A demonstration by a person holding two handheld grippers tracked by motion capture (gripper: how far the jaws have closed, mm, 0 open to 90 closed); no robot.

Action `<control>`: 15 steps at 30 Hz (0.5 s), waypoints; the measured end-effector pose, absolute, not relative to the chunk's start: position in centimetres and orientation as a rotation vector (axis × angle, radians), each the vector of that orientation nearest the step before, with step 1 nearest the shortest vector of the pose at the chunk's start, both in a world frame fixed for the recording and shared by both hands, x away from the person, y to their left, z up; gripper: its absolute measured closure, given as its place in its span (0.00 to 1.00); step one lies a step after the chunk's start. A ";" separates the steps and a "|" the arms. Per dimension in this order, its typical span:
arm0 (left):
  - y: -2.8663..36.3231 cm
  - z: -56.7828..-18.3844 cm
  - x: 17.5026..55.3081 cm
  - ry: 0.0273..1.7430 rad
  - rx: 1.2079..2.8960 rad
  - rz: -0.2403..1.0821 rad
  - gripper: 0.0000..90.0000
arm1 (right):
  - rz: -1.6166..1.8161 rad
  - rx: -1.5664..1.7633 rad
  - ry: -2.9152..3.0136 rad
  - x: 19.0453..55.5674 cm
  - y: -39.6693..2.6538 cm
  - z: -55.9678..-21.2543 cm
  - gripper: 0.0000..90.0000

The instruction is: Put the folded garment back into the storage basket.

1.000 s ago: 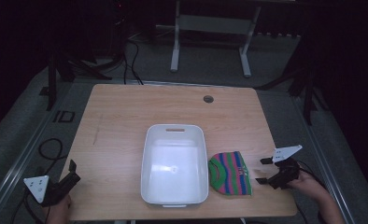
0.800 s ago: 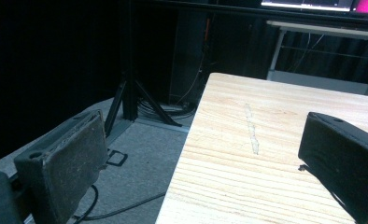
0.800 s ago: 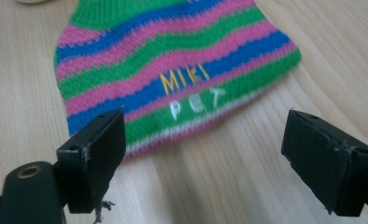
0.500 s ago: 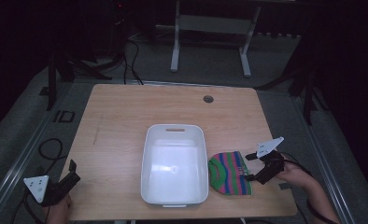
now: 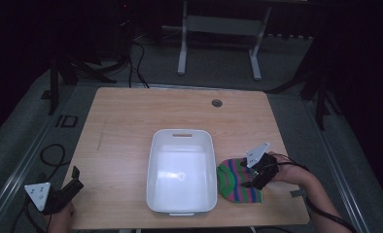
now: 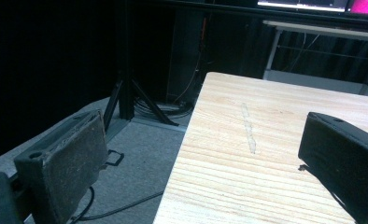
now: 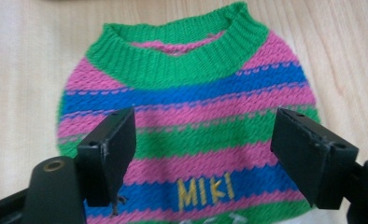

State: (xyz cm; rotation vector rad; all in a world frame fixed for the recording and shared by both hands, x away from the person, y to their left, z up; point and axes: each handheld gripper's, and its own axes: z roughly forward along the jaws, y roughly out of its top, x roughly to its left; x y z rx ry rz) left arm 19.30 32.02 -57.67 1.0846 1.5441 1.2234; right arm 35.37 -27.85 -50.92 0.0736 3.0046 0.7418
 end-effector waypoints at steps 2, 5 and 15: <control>32.0 -57.7 19.3 1.544 1.087 1.223 0.02 | 0.693 0.028 3.014 35.6 -27.2 -51.1 0.30; 32.0 -57.7 19.3 1.543 1.091 1.222 0.02 | 0.689 0.005 3.028 35.7 -26.9 -51.3 0.33; 32.0 -57.7 19.3 1.540 1.091 1.226 0.02 | 0.599 -0.004 3.079 35.9 -26.6 -52.9 0.48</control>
